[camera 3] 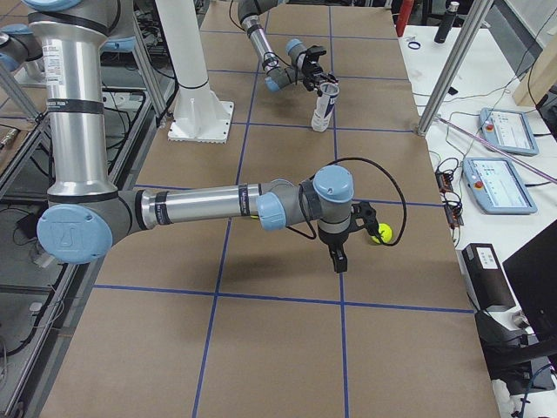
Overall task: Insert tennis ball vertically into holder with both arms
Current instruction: 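Hold the upright can with the left gripper while the right gripper grasps the nearer ball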
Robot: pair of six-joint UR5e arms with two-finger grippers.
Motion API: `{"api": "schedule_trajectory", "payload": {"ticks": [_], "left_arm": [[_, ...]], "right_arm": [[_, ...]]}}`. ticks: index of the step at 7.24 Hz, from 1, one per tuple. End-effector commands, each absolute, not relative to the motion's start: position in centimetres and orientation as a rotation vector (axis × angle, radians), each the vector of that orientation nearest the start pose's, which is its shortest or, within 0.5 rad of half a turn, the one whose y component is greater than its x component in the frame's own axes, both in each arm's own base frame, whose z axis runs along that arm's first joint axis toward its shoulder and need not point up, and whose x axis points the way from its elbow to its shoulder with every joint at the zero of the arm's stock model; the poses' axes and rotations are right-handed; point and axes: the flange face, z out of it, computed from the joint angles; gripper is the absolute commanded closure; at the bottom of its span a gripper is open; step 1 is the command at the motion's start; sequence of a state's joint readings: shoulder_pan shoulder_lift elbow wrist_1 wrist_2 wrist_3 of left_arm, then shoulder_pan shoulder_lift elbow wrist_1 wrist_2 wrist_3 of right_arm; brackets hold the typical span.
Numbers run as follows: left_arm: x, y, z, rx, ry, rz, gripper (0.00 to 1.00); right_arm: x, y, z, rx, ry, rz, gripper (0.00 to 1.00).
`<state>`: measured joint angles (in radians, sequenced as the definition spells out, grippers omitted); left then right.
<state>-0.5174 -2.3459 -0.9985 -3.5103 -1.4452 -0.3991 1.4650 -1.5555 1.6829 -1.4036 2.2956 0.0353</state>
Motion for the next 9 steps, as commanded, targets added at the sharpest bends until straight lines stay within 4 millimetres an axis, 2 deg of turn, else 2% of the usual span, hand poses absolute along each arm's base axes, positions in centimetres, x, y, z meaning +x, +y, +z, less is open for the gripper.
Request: {"api": "schedule_trajectory", "payload": {"ticks": [1,3,4,5,7,8,9], "left_arm": [[54.6,-47.6,24.9,1.669,1.357,0.263,0.01],[54.6,-47.3,26.1,1.655,1.347,0.273,0.01],[54.6,-47.3,26.5,1.65,1.343,0.275,0.01],[54.6,-47.3,26.7,1.648,1.341,0.276,0.01],[54.6,-47.3,26.7,1.647,1.337,0.278,0.01],[54.7,-47.3,26.9,1.644,1.334,0.28,0.01],[54.7,-47.3,26.9,1.644,1.336,0.278,0.01]], "right_arm": [[1.2,-51.7,57.7,0.234,-0.745,-0.176,0.0],[1.0,-51.3,56.8,0.214,-0.784,-0.113,0.0],[-1.8,-50.6,54.8,0.175,-0.808,-0.055,0.0],[-5.1,-48.9,53.0,0.132,-0.822,-0.026,0.0],[-12.2,-44.5,48.7,0.085,-0.796,0.024,0.0],[-14.9,-41.3,48.3,0.087,-0.787,0.038,0.0],[-17.0,-38.4,49.4,0.096,-0.802,0.046,0.0]]}}
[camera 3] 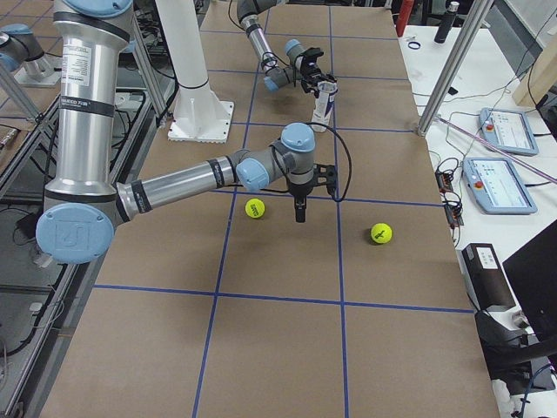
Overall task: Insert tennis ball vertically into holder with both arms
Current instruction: 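Hold the upright can with the left gripper while the right gripper grasps the nearer ball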
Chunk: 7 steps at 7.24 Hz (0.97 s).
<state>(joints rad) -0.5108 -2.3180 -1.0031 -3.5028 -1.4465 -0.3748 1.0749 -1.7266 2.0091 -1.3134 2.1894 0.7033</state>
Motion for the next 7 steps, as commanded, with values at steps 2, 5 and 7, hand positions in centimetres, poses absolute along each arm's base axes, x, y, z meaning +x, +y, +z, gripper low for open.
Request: {"api": "schedule_trajectory", "payload": {"ticks": [2,5,7], "left_arm": [[54.7,-47.4,27.0,1.643,1.333,0.28,0.01],[54.8,-47.4,27.1,1.641,1.331,0.281,0.01],[54.8,-47.3,27.2,1.64,1.332,0.282,0.01]], "right_arm": [[-23.4,-33.7,50.6,0.121,-0.77,0.086,0.0],[-28.4,-30.1,50.6,0.142,-0.728,0.091,0.0],[-29.9,-27.7,51.8,0.157,-0.683,0.036,0.0]]}}
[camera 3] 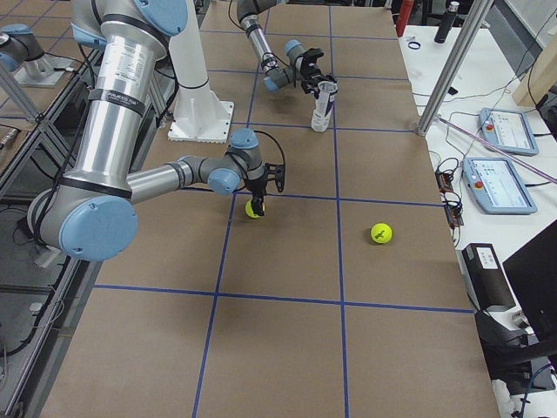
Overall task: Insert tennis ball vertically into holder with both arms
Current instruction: 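Hold the upright can with the left gripper while the right gripper grasps the nearer ball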
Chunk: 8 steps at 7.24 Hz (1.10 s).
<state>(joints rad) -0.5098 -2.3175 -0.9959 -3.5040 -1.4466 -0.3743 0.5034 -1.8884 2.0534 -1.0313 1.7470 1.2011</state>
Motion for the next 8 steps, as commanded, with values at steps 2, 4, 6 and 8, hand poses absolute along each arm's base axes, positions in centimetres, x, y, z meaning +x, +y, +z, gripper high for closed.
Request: {"api": "schedule_trajectory", "payload": {"ticks": [2,4,6,8], "left_arm": [[54.7,-47.1,28.1,1.632,1.328,0.286,0.01],[54.8,-46.8,28.4,1.627,1.329,0.29,0.01],[54.7,-46.7,28.1,1.631,1.333,0.288,0.01],[54.7,-46.7,28.1,1.631,1.333,0.288,0.01]], "right_arm": [[-30.3,-26.7,52.4,0.146,-0.671,0.011,0.04],[-30.4,-26.6,51.8,0.128,-0.688,0.041,0.96],[-30.0,-28.1,49.7,0.126,-0.74,0.068,1.0],[-29.0,-32.9,45.0,0.093,-0.872,0.13,1.0]]}}
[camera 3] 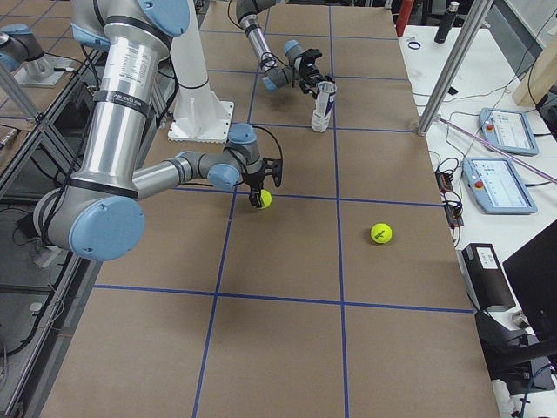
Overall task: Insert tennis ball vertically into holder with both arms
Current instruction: 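Carry the ball with the right gripper over the can's open top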
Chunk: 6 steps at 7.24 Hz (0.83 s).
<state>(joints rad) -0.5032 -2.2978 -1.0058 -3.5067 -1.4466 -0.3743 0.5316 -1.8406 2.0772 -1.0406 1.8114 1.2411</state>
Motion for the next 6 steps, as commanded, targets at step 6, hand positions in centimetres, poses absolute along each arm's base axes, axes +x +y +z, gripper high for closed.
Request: {"api": "schedule_trajectory", "payload": {"ticks": [6], "left_arm": [[56.7,-45.0,27.5,1.595,1.352,0.315,0.01]], "right_arm": [[-30.9,-46.7,16.1,0.025,-0.9,0.261,1.0]]}}
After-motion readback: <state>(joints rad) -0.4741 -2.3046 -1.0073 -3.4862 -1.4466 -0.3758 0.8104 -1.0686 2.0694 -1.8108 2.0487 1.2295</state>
